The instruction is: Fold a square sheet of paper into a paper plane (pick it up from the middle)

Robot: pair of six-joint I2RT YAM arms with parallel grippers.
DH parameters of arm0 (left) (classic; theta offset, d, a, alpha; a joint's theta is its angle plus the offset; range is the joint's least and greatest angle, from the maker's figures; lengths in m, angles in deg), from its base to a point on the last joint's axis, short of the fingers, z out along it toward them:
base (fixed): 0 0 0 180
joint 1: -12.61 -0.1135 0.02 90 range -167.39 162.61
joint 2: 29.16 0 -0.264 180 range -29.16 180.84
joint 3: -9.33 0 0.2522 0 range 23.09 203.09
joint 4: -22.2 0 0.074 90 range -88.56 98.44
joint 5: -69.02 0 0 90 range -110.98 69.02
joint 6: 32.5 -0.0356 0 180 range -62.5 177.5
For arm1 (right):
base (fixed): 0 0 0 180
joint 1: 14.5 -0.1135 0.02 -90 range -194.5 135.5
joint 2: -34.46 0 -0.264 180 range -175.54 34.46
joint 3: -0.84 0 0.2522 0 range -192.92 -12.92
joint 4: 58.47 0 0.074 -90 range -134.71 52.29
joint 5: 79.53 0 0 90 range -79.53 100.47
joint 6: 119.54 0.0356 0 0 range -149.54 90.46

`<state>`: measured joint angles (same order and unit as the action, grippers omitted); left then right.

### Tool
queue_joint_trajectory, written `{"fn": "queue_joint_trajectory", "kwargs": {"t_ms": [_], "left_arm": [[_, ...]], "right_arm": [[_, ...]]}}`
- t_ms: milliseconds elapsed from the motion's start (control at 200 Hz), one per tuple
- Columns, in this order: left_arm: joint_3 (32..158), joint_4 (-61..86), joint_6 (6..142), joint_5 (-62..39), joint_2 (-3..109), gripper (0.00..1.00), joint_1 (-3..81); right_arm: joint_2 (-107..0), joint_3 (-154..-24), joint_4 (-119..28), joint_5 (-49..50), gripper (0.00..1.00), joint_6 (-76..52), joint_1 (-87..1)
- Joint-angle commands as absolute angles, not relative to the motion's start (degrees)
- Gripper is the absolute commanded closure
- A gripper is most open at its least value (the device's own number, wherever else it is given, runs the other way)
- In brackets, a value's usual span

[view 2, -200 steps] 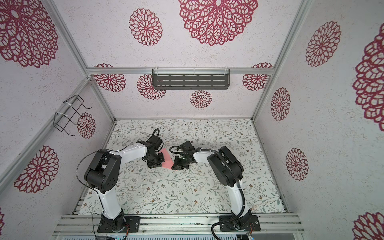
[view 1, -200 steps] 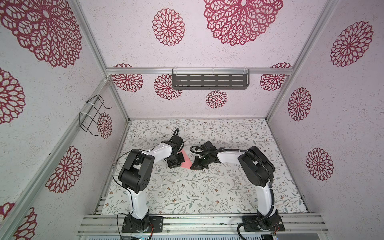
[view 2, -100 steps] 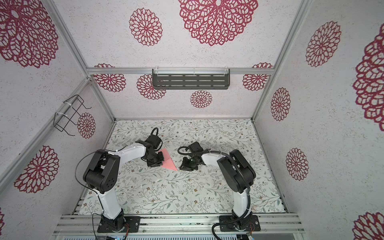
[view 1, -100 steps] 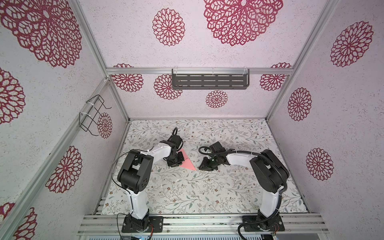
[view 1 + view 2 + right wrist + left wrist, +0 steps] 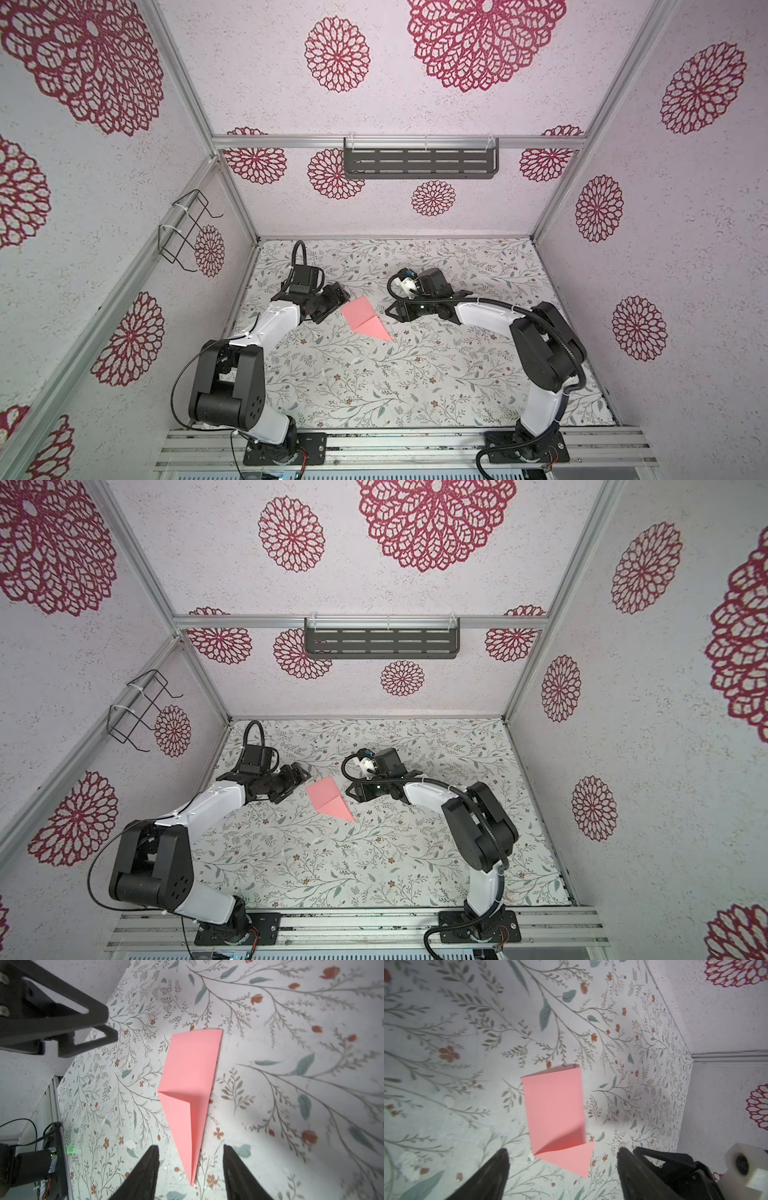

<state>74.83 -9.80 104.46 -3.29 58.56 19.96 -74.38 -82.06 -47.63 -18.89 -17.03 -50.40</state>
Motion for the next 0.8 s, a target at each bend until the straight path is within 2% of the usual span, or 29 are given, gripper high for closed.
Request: {"fn": "queue_joint_trajectory", "kwargs": {"t_ms": [0,50,245,410,545,700,795], "left_arm": [[71.0,-4.0,105.1,-0.4,55.5,0.05,18.7],[69.3,-2.5,105.5,0.6,54.7,0.00,18.2],[66.1,-0.5,106.9,2.5,53.3,0.03,18.0],[64.6,1.5,108.6,5.1,54.1,0.02,18.0],[64.1,2.9,109.6,7.3,55.1,0.02,18.1],[63.0,5.6,111.0,10.4,56.3,0.00,18.3],[62.3,8.0,112.1,12.4,57.4,0.03,19.2]], "right_arm": [[-78.9,-86.7,-48.0,-25.1,0.48,-22.8,-50.8],[-81.3,-88.6,-47.6,-27.0,0.48,-23.1,-50.8],[-87.7,-94.5,-45.7,-32.6,0.54,-22.7,-50.9],[-90.4,-96.4,-45.5,-34.7,0.67,-21.1,-51.5],[-91.0,-96.0,-46.6,-36.2,0.73,-20.5,-51.6],[-91.1,-96.2,-46.4,-37.2,0.93,-20.0,-51.5],[-90.4,-94.9,-49.7,-36.9,0.95,-17.6,-51.2]]}}
